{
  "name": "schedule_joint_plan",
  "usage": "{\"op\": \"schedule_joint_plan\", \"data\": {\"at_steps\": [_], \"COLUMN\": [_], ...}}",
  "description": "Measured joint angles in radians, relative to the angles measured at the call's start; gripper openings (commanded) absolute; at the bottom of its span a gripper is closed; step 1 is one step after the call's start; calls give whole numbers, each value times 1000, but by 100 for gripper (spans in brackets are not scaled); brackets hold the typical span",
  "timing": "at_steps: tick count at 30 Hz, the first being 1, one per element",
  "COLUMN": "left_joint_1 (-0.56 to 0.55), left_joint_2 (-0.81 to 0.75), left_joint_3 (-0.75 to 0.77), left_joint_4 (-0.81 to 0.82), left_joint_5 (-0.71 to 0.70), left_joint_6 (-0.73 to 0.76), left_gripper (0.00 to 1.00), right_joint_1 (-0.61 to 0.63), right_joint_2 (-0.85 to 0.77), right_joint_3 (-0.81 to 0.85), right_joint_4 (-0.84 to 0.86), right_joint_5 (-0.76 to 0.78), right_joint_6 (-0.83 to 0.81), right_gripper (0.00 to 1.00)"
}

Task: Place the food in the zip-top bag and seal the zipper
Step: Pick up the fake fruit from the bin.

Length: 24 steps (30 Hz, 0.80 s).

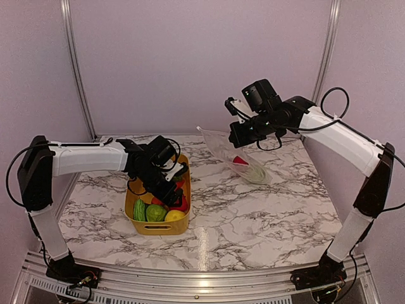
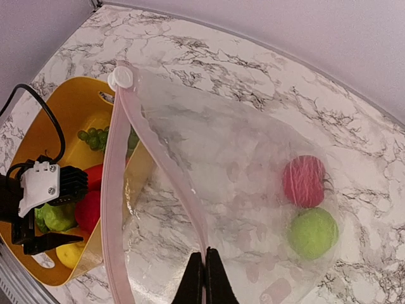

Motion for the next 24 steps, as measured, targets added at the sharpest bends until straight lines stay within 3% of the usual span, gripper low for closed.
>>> {"op": "schedule_joint_plan", "data": {"at_steps": [10,17,24], "left_joint_1": [0,3,3], "left_joint_2": [51,86,83], "left_joint_3": [-5,-2,-2], "left_joint_4": [78,109,105], "left_joint_5": [18,30,23], "left_joint_6": [1,14,18], "left_gripper": [81,65,60], "right_joint_1": [0,0,0], "right_joint_2": [0,-3,-18], "right_joint_3": [0,-5,-24], "right_joint_4": [-2,-2,-2], "right_joint_5": [-14,-16,-17], "right_joint_6": [4,4,4], "right_gripper": [0,0,0]}}
